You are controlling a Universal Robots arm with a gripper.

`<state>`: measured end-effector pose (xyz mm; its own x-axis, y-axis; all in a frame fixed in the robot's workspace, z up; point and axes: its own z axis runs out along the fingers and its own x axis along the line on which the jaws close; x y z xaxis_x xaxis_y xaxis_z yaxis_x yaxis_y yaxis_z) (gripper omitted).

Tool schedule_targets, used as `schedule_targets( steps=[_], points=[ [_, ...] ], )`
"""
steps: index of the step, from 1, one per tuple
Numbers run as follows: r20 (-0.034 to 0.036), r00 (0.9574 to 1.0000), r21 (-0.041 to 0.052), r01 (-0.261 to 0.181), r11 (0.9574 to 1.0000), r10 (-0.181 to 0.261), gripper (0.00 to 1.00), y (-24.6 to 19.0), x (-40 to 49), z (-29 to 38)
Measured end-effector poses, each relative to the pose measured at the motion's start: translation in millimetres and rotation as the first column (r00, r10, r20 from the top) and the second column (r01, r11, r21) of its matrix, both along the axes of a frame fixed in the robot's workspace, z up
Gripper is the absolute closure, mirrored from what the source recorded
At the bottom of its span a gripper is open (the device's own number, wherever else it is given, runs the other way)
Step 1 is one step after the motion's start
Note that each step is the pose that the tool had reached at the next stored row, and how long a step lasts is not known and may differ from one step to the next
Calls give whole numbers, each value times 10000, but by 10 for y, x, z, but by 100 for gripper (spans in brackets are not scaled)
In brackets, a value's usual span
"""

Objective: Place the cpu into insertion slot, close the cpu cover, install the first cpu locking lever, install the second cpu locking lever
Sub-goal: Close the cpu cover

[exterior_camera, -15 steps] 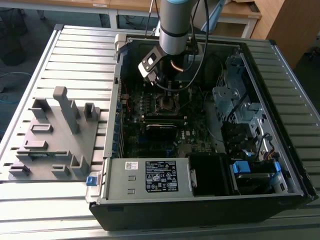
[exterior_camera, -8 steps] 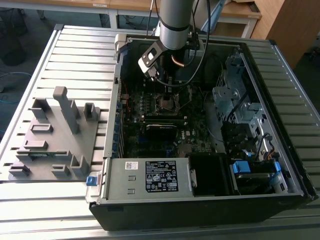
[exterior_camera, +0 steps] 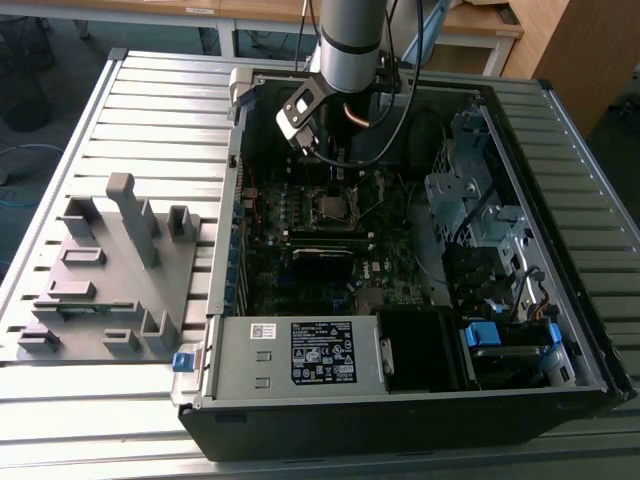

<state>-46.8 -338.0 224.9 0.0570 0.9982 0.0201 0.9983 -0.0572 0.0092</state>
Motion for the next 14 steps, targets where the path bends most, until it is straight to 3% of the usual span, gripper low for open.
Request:
schedule_targets(
  steps=[8,14],
  points=[
    [0,10000,0,0,10000,0,90,0,0,3],
    [-1,10000,-2,0,10000,0,90,0,0,55]
  ],
)
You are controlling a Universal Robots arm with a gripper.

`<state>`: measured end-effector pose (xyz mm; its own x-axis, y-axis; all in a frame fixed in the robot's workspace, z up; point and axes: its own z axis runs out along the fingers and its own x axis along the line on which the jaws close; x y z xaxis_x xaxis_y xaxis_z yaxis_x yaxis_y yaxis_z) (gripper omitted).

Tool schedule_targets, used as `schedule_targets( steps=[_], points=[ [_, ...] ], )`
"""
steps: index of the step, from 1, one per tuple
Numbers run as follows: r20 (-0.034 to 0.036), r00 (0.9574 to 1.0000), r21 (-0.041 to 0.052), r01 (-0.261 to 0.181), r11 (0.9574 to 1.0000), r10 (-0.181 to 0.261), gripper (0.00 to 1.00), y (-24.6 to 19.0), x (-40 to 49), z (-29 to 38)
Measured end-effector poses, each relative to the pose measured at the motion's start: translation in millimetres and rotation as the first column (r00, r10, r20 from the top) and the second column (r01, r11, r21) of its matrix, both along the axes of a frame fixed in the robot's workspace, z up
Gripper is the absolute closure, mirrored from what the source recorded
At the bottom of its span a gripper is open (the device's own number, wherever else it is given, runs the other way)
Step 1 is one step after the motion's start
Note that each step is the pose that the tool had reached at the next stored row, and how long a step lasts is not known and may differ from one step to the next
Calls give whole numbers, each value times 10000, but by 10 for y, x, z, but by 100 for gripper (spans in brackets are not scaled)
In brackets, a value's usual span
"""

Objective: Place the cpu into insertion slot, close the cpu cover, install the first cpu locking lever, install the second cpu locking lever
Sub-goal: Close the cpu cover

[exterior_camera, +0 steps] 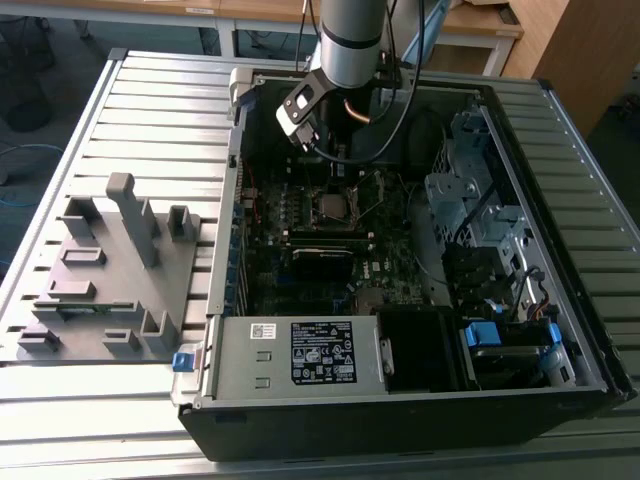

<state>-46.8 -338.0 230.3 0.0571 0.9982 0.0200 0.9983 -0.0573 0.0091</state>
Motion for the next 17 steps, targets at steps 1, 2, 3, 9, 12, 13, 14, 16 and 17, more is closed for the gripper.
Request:
schedule_targets(
  steps=[1,2,3,9,12,13,14,16,17],
  points=[
    [2,10000,3,0,10000,0,90,0,0,0],
    [2,10000,3,0,10000,0,90,0,0,0],
    [2,10000,4,-1,10000,1,90,0,0,0],
    [-1,10000,-1,0,10000,0,90,0,0,10],
    [1,10000,2,0,10000,0,90,0,0,17],
    [2,10000,4,0,10000,0,90,0,0,18],
    [2,10000,4,0,10000,0,90,0,0,18],
    [1,10000,2,-1,10000,1,90,0,0,20],
    [1,10000,2,-1,10000,1,90,0,0,22]
  ],
)
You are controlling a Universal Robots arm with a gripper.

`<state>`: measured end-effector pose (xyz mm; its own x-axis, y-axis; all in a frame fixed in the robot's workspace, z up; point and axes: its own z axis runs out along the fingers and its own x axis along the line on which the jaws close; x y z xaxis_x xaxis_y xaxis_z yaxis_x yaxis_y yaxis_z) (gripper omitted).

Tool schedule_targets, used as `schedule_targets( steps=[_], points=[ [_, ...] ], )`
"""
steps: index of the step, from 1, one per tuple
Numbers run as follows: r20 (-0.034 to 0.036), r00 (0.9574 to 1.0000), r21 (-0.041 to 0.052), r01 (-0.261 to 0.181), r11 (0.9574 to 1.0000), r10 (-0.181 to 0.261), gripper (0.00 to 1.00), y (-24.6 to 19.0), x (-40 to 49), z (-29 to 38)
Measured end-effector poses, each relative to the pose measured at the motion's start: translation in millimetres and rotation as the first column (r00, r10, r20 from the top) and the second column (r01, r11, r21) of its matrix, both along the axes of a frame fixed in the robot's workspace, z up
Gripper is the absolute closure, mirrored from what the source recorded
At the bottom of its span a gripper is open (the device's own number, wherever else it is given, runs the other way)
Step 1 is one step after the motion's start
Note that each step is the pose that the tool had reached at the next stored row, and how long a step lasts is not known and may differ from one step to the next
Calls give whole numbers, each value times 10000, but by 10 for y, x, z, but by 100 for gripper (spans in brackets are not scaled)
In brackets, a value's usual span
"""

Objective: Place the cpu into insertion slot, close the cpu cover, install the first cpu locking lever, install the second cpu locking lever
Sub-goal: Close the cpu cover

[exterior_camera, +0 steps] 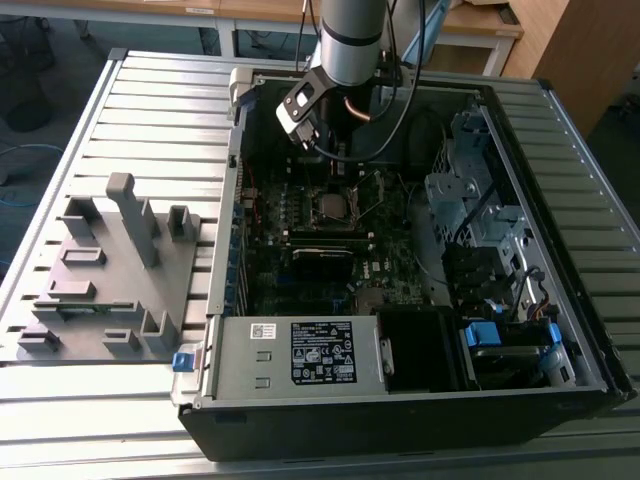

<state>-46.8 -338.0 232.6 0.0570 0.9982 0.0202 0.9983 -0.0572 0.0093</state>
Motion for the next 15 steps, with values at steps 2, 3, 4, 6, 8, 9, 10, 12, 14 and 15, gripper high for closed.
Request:
schedule_targets(
  steps=[2,3,4,6,8,9,10,12,14,15],
  points=[
    [-1,10000,-1,-1,10000,1,90,0,1,0],
    [-1,10000,-1,-2,10000,2,90,0,4,1],
    [-2,10000,-2,-1,10000,1,90,-1,8,1],
    [-1,10000,-1,0,10000,0,90,0,18,1],
    [-1,10000,0,0,10000,0,90,0,20,0],
    [0,10000,0,1,10000,-1,90,0,21,0],
    [0,10000,0,1,10000,-1,90,0,21,1],
    [-2,10000,-3,0,10000,0,90,0,21,7],
    [-1,10000,-1,0,10000,0,90,0,21,14],
    [1,10000,2,1,10000,-1,90,0,21,15]
  ],
)
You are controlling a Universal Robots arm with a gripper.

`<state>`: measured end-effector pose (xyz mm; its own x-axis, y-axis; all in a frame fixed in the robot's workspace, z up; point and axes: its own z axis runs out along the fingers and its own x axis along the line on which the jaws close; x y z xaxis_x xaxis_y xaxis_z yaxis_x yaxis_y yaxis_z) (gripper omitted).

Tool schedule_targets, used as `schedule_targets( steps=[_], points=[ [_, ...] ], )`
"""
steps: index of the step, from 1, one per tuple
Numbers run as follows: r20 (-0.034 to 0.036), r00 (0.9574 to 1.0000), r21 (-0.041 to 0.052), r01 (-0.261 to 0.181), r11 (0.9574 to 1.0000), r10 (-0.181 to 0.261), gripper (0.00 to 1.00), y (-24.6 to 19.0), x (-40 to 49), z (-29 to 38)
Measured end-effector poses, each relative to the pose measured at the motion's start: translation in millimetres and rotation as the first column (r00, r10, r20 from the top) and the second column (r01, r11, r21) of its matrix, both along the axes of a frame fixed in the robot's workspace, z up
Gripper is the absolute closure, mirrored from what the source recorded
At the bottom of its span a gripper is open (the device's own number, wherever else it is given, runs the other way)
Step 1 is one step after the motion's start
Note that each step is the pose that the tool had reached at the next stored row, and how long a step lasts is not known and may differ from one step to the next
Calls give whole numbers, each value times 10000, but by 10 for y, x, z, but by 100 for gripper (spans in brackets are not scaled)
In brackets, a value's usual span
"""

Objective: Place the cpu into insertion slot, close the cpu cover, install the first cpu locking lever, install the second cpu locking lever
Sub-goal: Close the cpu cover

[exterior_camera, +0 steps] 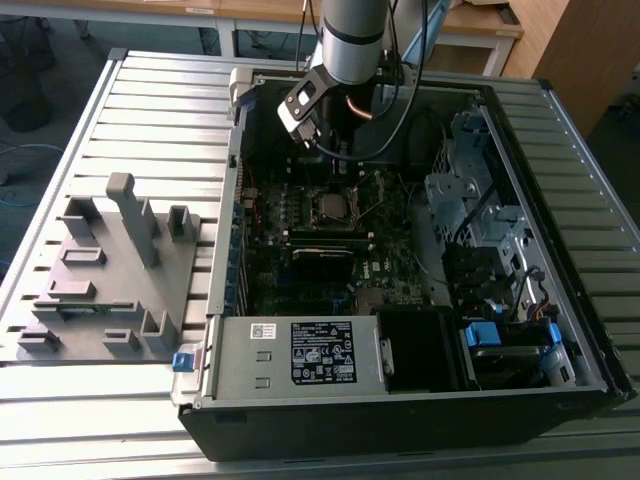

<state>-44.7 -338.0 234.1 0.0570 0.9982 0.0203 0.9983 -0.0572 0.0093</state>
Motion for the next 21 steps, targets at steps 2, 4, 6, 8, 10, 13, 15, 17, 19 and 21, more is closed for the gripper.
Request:
schedule_targets(
  steps=[2,4,6,8,10,13,15,17,19,21],
  points=[
    [-1,10000,-2,-1,10000,1,90,0,0,7],
    [-2,10000,-4,0,10000,0,90,0,0,10],
    [-3,10000,-5,-1,10000,1,90,-1,0,16],
    [-2,10000,-2,0,10000,0,90,0,0,22],
    [0,10000,0,0,10000,0,90,0,0,24],
    [-2,10000,-2,0,10000,0,90,0,0,26],
    [-1,10000,-1,-2,10000,2,90,0,0,26],
    [-2,10000,-2,-2,10000,2,90,-1,13,27],
    [-3,10000,-1,-1,10000,1,90,-1,33,26],
    [-2,10000,0,-1,10000,1,90,-1,47,26]
  ],
)
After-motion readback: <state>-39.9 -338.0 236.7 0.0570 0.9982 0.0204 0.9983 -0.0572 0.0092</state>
